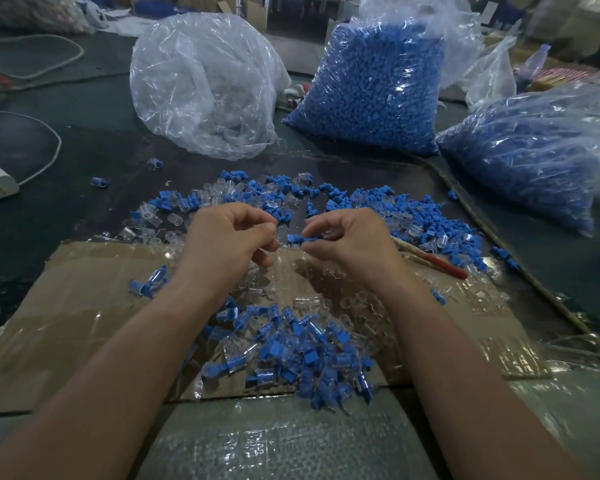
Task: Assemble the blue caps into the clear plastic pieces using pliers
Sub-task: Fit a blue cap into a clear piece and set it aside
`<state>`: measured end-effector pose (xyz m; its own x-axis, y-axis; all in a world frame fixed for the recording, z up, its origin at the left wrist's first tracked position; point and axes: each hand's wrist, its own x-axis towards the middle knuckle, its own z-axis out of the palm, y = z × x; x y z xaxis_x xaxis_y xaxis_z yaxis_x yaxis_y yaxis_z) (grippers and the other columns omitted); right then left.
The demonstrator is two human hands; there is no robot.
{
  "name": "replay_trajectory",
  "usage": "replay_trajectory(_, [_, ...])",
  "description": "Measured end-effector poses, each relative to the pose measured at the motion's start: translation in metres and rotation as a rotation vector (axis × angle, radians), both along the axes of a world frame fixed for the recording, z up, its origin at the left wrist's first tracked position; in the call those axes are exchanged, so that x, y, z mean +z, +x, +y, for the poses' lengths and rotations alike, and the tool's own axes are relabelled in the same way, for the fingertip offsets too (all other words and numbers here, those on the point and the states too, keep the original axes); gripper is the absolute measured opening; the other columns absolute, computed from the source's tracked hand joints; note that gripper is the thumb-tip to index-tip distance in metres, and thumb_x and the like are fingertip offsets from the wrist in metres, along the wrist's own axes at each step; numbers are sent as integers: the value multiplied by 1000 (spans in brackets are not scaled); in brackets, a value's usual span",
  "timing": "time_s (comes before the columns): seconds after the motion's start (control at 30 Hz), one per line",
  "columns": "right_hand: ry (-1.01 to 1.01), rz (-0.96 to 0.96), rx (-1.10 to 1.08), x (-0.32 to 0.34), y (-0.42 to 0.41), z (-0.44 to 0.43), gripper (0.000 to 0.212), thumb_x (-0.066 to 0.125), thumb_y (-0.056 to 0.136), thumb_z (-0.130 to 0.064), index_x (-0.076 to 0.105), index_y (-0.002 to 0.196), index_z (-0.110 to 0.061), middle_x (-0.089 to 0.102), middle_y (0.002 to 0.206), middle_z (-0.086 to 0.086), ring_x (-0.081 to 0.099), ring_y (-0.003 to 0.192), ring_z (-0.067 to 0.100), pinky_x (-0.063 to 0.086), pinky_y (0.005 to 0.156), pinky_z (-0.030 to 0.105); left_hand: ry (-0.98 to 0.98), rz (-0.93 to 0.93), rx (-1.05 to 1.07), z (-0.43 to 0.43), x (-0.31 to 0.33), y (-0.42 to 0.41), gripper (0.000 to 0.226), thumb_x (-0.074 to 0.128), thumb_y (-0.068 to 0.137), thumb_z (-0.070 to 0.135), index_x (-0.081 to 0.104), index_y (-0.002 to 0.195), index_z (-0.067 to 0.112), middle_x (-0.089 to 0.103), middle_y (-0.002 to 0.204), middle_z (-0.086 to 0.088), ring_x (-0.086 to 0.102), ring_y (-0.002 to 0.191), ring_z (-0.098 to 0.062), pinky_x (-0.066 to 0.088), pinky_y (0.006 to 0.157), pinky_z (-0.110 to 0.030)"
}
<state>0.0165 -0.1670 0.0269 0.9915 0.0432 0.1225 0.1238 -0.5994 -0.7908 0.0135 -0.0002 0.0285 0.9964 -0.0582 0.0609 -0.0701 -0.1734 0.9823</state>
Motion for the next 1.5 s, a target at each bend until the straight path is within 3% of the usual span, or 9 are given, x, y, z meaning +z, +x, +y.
replay_trajectory(0.17, [304, -50, -6, 5, -6, 0, 21, 75, 71, -5, 67, 72, -24, 68, 63, -8, 66, 63, 5, 52, 63, 15, -4, 25, -107, -3, 0, -3, 15, 70, 77, 6, 64, 79, 20, 68, 65, 2, 63, 50, -4, 43, 43, -11])
replay_trajectory(0.3, [345, -13, 98, 8, -10, 7, 18, 73, 72, -5, 69, 76, -22, 70, 68, -8, 67, 67, 9, 52, 64, 17, -30, 12, -175, -4, 1, -5, 17, 71, 74, 4, 65, 80, 19, 70, 68, 2, 67, 57, -9, 51, 49, -16])
replay_trajectory(0.47, [415, 27, 106, 10, -12, 10, 13, 68, 77, -5, 69, 79, -17, 69, 66, -5, 66, 64, 9, 52, 61, 17, -50, -6, -162, -4, 3, -5, 6, 71, 72, 10, 66, 72, 10, 67, 59, 0, 63, 51, -10, 53, 53, -24])
replay_trajectory(0.73, [354, -11, 21, 12, -13, 7, 10, 67, 80, -9, 70, 80, -19, 63, 57, -15, 55, 55, -6, 43, 55, 8, -152, 54, -150, -3, 4, -4, 6, 64, 77, 4, 64, 81, 9, 67, 57, 0, 64, 52, -11, 54, 51, -21])
replay_trajectory(0.9, [390, -3, 17, 13, -14, 5, 14, 66, 80, -4, 68, 79, -18, 63, 59, -10, 57, 56, 1, 48, 54, 15, -161, 76, -159, -3, 4, -4, 6, 62, 81, 3, 62, 81, 9, 68, 59, -2, 65, 52, -13, 55, 50, -23])
replay_trajectory(1.07, [318, -69, -72, 13, -15, 7, 11, 73, 74, -12, 68, 73, -21, 63, 62, -11, 55, 59, 3, 49, 59, 17, -181, 102, -165, -2, 4, -3, 4, 60, 82, 3, 57, 82, 6, 69, 61, -6, 66, 53, -16, 54, 49, -22])
replay_trajectory(1.27, [290, -222, -150, 15, -17, 5, 11, 74, 75, -20, 67, 70, -27, 43, 39, -15, 32, 39, 2, 33, 42, 15, -182, 112, -160, -3, 3, -3, 4, 60, 83, 3, 57, 81, 5, 69, 62, -6, 66, 54, -16, 53, 49, -21])
replay_trajectory(1.4, [318, -206, -58, 14, -18, 10, 16, 74, 74, -12, 68, 71, -27, 64, 60, -14, 58, 58, 2, 48, 56, 14, -161, 100, -164, -2, 3, -3, 3, 61, 82, 4, 58, 81, 5, 70, 64, -6, 67, 56, -15, 54, 50, -20])
replay_trajectory(1.5, [328, -195, -37, 11, -17, 12, 15, 72, 75, -9, 69, 73, -24, 66, 64, -13, 61, 60, 0, 47, 57, 12, -162, 101, -160, -2, 3, -3, 3, 61, 82, 5, 58, 83, 5, 70, 65, -7, 67, 57, -16, 54, 50, -21])
